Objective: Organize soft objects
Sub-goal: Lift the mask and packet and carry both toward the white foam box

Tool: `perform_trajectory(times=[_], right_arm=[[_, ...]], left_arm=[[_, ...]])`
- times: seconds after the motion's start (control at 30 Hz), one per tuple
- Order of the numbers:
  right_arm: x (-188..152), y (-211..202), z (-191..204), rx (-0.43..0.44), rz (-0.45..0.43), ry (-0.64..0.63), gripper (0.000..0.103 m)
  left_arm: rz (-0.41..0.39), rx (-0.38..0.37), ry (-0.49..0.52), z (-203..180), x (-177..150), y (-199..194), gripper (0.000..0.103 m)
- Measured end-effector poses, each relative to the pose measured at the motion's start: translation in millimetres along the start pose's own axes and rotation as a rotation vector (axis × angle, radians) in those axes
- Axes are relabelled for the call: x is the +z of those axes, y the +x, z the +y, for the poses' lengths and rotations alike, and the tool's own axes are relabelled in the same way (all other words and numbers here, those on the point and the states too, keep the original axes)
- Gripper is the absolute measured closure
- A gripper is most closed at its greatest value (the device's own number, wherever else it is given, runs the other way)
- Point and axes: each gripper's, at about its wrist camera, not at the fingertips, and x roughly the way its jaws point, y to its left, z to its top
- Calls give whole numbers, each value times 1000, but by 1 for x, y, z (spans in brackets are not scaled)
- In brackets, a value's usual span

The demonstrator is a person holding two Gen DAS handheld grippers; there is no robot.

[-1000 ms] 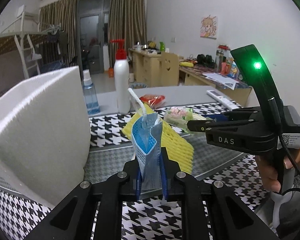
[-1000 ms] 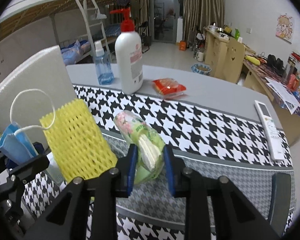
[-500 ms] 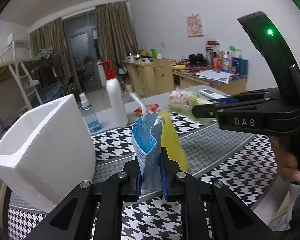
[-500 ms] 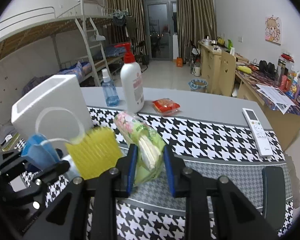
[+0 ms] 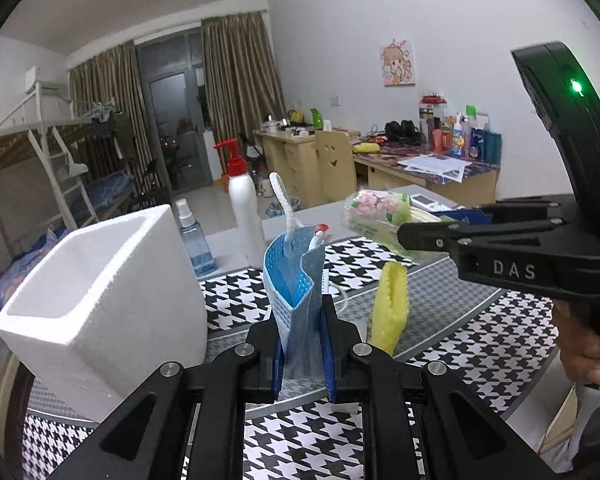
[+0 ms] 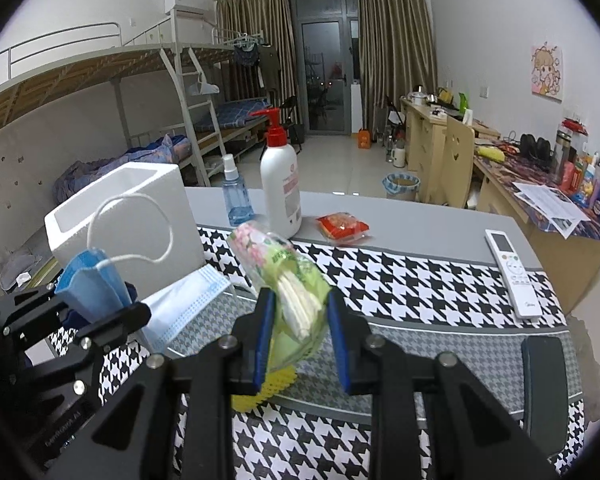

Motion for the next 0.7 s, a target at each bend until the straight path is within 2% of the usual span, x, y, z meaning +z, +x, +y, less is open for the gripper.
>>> perform_trajectory(times=[0.7], right_arm=[[13,-17,15,5,-76,17,72]], left_arm=[[-85,31,-20,21,19,-19,86]])
